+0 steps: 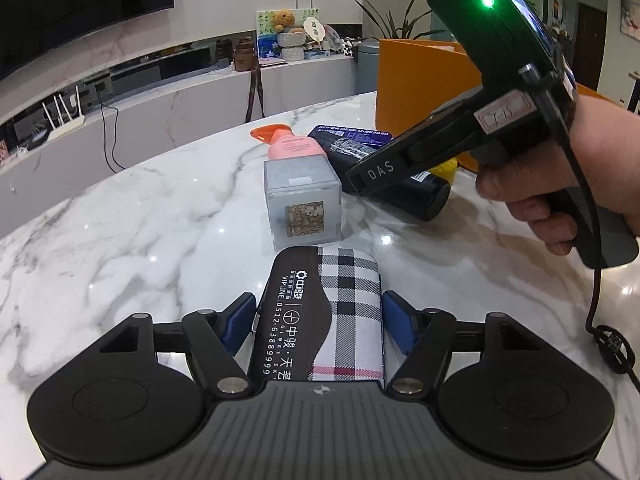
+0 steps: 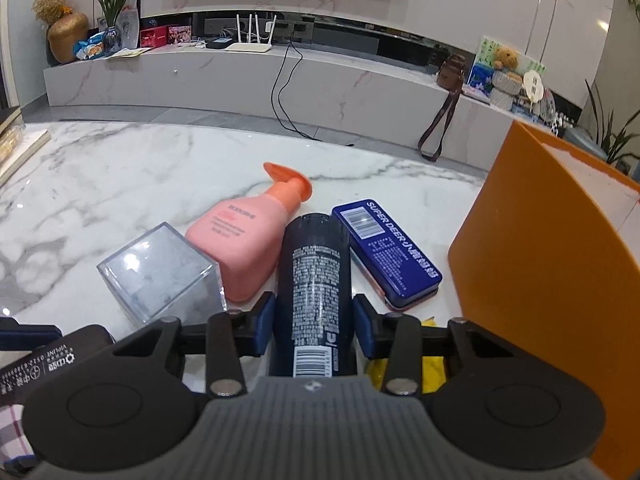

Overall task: Organize rigid objects
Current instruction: 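Grasp the dark blue spray can upright with the right tool and lift it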

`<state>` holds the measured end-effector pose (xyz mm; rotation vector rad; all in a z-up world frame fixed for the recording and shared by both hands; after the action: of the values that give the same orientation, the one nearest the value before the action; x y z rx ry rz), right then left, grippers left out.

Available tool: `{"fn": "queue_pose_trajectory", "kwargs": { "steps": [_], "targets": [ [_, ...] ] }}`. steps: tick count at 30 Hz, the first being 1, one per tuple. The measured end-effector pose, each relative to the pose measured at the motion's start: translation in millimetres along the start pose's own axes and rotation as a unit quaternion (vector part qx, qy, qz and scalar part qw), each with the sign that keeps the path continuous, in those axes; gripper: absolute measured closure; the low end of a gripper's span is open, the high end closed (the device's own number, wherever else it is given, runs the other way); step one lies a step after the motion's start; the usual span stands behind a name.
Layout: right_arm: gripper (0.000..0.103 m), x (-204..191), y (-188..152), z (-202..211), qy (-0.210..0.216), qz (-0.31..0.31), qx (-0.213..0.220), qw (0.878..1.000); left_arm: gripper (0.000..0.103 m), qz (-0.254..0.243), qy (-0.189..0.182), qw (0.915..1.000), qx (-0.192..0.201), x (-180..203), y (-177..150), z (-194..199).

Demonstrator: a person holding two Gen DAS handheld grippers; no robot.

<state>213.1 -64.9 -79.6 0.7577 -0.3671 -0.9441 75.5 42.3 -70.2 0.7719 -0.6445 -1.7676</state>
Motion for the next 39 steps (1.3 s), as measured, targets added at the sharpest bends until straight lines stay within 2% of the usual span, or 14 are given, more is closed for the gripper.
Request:
{"fn": "queue_pose_trajectory", "kwargs": {
  "steps": [3, 11, 28, 31, 32, 39],
  "targets": [
    [0.06, 0, 1, 5, 0.0, -0.003, 0.004, 1.0, 0.024, -0.013, 0.01, 0.9999, 0.003, 2, 1, 3],
    [0.06, -2, 8, 29, 0.003, -0.001, 0.025, 1.0, 0.024, -0.011, 0.025, 0.9995, 0.013, 4, 5, 13],
    [0.06, -3, 16, 72, -0.001, -0.005, 0.069, 0.998, 0.025, -0.012, 0.072, 0.9951, 0.067, 1, 18, 35],
    [0.06, -3, 18, 76, 0.0, -0.006, 0.076, 0.997, 0.028, -0.01, 0.079, 0.9938, 0.077, 0, 21, 38],
    [0.06, -3, 19, 78, 0.0, -0.007, 0.078, 0.997, 0.034, -0.009, 0.079, 0.9935, 0.081, 0, 22, 39],
    [0.06, -4, 20, 84, 0.001, -0.008, 0.082, 0.997, 0.034, -0.016, 0.088, 0.9923, 0.086, 1, 21, 39]
  ]
}}
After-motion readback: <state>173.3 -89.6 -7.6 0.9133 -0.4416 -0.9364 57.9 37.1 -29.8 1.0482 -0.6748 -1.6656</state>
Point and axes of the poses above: each gripper's, at about its wrist camera, not at the fingertips, and z roughly against the way its jaws point, x to its right, y to its top, the point moved 2 cm from there along -z, roughly the way its jaws point, and after that the axes turned 12 degrees about y, right-handed, at the moved point
